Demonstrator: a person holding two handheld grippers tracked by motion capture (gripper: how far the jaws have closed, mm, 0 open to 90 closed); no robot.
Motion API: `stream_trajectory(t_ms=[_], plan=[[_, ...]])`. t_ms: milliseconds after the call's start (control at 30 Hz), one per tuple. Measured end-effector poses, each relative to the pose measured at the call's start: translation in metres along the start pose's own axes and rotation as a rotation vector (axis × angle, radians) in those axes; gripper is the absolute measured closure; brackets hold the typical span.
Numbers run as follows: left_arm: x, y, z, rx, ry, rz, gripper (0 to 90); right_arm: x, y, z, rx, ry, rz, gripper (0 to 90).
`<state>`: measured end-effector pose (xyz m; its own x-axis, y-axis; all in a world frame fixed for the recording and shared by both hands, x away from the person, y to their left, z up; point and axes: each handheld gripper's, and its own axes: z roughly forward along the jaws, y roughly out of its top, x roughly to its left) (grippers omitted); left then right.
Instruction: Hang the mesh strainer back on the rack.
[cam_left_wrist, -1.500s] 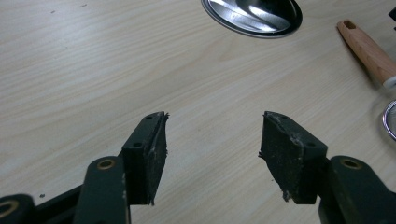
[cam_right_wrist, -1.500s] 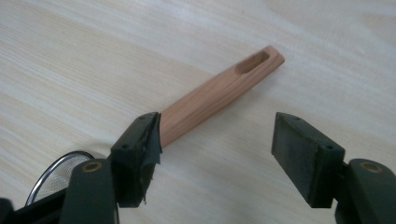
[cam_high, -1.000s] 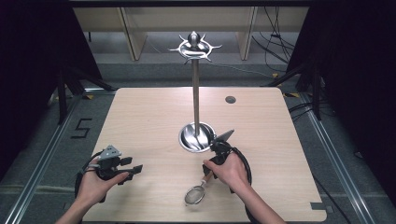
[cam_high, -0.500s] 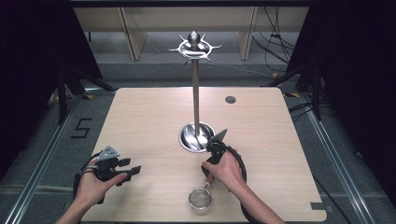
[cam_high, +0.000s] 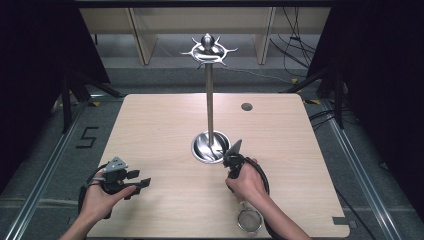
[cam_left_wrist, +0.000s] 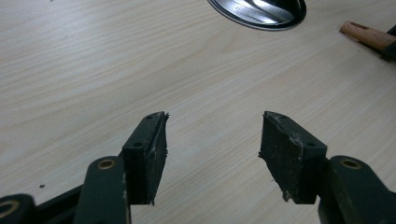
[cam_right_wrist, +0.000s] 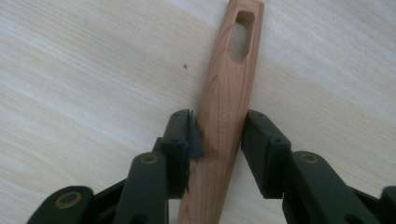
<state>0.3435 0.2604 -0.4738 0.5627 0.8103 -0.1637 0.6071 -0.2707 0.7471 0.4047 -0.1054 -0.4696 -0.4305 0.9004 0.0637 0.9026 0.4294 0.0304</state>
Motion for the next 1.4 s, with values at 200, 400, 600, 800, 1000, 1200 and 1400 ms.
stream_trajectory(t_ms=[200, 400, 600, 800, 1000, 1200, 1400], plan=[[-0.001, 0.000, 0.000, -0.011, -0.002, -0.015, 40.0, 0.001, -0.007, -0.002, 0.006, -0.007, -0.001, 58.7], [-0.001, 0.000, 0.001, -0.011, -0.003, -0.014, 40.1, 0.000, -0.012, -0.001, 0.019, 0.000, -0.006, 61.5], [-0.001, 0.000, 0.001, -0.011, -0.002, -0.014, 40.1, 0.000, -0.016, -0.001, 0.045, 0.016, -0.007, 64.1], [-0.001, 0.000, 0.000, -0.005, -0.006, -0.013, 40.1, 0.000, -0.018, 0.000, 0.067, 0.023, 0.015, 64.6], [-0.001, 0.000, 0.000, -0.010, -0.001, -0.015, 40.2, -0.001, -0.019, 0.000, 0.082, 0.034, 0.007, 61.0], [-0.001, 0.000, 0.000, -0.002, -0.007, -0.012, 40.1, -0.003, -0.022, 0.000, 0.104, 0.051, 0.014, 63.6], [-0.001, 0.000, 0.000, -0.011, -0.001, -0.014, 40.2, -0.005, -0.024, 0.001, 0.076, 0.034, -0.002, 66.2]])
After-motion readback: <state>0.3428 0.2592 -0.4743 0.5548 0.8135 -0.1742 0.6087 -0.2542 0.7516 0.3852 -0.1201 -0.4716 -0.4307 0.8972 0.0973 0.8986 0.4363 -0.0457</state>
